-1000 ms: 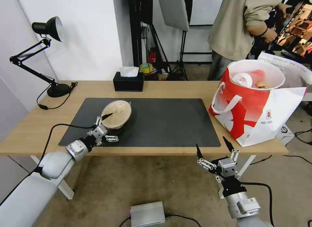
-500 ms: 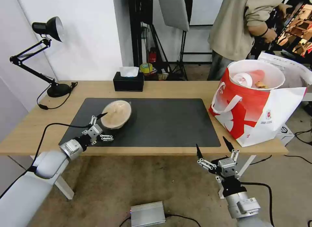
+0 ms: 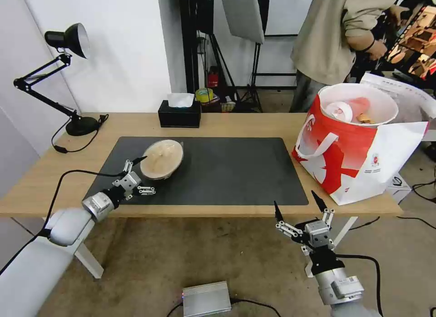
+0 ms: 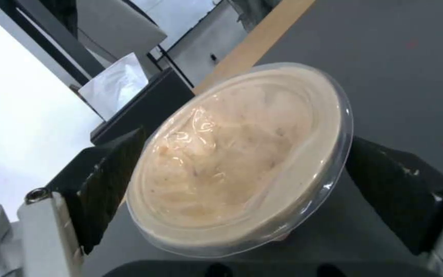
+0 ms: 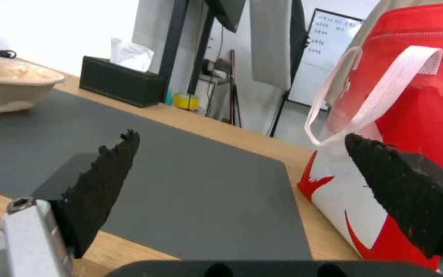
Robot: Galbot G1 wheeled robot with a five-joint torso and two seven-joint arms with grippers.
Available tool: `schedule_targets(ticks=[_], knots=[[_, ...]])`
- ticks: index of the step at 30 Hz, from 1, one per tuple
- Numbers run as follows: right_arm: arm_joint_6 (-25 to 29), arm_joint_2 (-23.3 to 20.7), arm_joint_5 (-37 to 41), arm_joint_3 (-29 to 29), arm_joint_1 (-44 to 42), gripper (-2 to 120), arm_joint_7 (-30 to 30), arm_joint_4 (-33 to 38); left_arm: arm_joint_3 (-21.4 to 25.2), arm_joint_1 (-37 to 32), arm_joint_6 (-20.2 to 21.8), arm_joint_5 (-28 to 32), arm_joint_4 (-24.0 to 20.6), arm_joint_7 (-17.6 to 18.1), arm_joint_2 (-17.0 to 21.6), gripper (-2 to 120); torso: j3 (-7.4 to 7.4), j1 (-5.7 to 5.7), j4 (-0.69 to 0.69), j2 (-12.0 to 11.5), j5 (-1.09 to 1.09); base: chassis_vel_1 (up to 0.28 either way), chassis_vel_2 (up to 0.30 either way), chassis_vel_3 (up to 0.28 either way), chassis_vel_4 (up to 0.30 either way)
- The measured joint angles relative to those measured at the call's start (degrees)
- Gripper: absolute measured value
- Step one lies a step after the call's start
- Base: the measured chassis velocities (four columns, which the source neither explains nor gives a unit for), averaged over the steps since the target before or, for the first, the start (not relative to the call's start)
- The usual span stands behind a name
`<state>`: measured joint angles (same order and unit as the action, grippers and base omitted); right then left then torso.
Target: Pick up the trash from the table and place it into the takeout bag.
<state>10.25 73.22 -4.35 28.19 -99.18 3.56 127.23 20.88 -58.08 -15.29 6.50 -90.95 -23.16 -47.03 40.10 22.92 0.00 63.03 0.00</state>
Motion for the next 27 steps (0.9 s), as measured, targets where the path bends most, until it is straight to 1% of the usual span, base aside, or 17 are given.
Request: schedule_targets(ticks=[22, 24, 25, 27], knots=[[0.0, 0.0, 0.0, 0.0, 0.0, 100, 0.0, 0.0, -0.4, 0.9, -0.3, -0.6, 1.8, 0.0, -0.5, 100, 0.00, 0.00, 0.00, 0.0, 0.00, 0.000, 0.000, 0.000, 0.000], [0.0, 0.0, 0.0, 0.0, 0.0, 100, 0.0, 0.0, -0.5, 1.2, -0.3, -0.7, 1.9, 0.0, -0.5, 95, 0.00, 0.00, 0.00, 0.0, 0.00, 0.000, 0.000, 0.000, 0.000], [0.0, 0.0, 0.0, 0.0, 0.0, 100, 0.0, 0.0, -0.5, 1.2, -0.3, -0.7, 1.9, 0.0, -0.5, 95, 0.00, 0.00, 0.00, 0.0, 0.00, 0.000, 0.000, 0.000, 0.000], [0.0, 0.0, 0.0, 0.0, 0.0, 100, 0.0, 0.0, -0.6, 1.5, -0.3, -1.0, 2.0, 0.0, -0.5, 88, 0.00, 0.00, 0.00, 0.0, 0.00, 0.000, 0.000, 0.000, 0.000]])
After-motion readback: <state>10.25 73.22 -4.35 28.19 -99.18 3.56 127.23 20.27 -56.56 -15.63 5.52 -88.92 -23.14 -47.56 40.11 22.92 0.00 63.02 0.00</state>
